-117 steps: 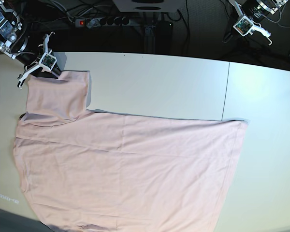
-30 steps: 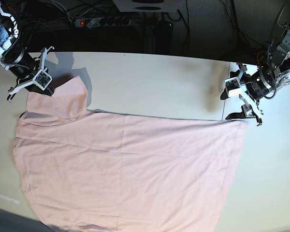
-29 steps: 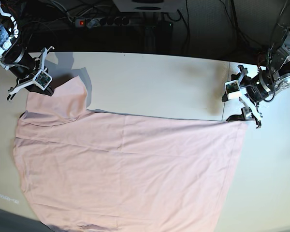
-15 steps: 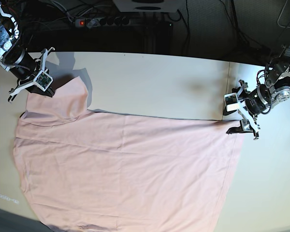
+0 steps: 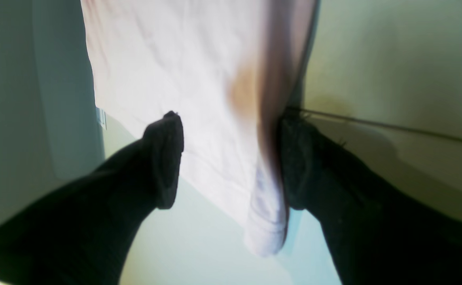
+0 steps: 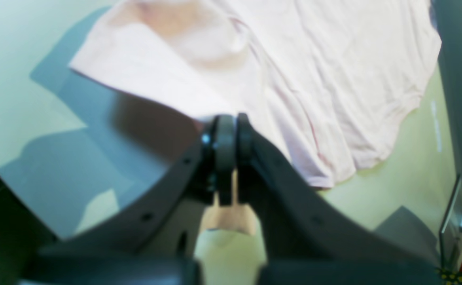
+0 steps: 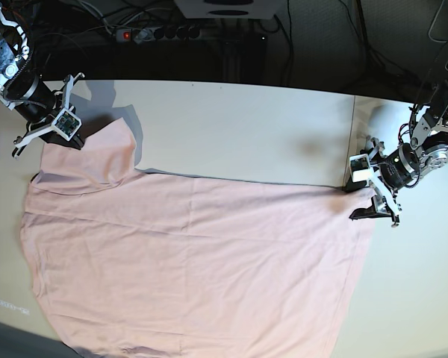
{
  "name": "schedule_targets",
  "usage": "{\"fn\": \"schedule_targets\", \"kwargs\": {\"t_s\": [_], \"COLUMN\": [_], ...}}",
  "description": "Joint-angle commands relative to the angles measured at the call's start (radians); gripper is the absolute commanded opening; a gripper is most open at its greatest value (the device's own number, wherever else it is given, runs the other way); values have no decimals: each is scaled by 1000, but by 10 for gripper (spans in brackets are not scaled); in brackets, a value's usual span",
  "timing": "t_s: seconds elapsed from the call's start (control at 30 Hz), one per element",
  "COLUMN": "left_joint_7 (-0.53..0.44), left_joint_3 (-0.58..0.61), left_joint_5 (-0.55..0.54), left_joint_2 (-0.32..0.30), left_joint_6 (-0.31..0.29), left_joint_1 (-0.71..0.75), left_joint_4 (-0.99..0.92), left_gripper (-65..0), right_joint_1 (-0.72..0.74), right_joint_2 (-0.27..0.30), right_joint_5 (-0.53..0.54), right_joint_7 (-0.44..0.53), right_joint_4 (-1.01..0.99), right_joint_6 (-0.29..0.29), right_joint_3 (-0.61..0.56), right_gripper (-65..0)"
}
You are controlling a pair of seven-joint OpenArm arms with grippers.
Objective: Fold the T-shirt properly
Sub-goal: 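Lower the left gripper to the shirt's hem corner and grasp it, then pull both held corners apart and away from the shirt body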
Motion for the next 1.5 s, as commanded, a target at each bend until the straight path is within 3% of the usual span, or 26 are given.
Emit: {"fn": "schedule_targets", "kwargs": {"t_s": [0.0,0.07,0.2,0.23,0.6,0.77,0.93,1.27,1.47], "left_joint_7": [29,-8,-29,-29,-16,72,152,158,158], "left_joint_3": [9,9,9,9,0,0,-9,-240,-319], "left_joint_5": [49,71,84,84,-58,-89,-118,-118,-118], "left_joint_2": [-14,-14,-14,-14,-14,-19,-45,-50,-50], "left_joint_6": [-103,-133,-153,-153,-154,-197,-198,-198,-198], "left_joint_1": [11,11,13,13,13,29,104,307,409], "left_joint_4": [-17,-21,-21,-21,4,87,205,310,376], "left_gripper": [-236,-288,-616,-650,-650,-650,-650,-650,-650], "right_joint_1": [3,3,2,2,3,2,2,-7,-115], "right_joint_2": [20,20,19,20,19,19,19,19,13], "right_joint_5": [-1,-1,0,0,0,0,0,11,8], "right_joint_7": [13,13,13,13,-7,-48,-97,-235,-238], "right_joint_4": [11,11,11,11,11,12,19,100,159], "right_joint_6": [50,49,49,49,49,49,49,49,23], "right_joint_3": [13,13,13,13,13,13,13,14,86], "right_gripper": [-650,-650,-650,-650,-650,-650,-650,-650,-650]}}
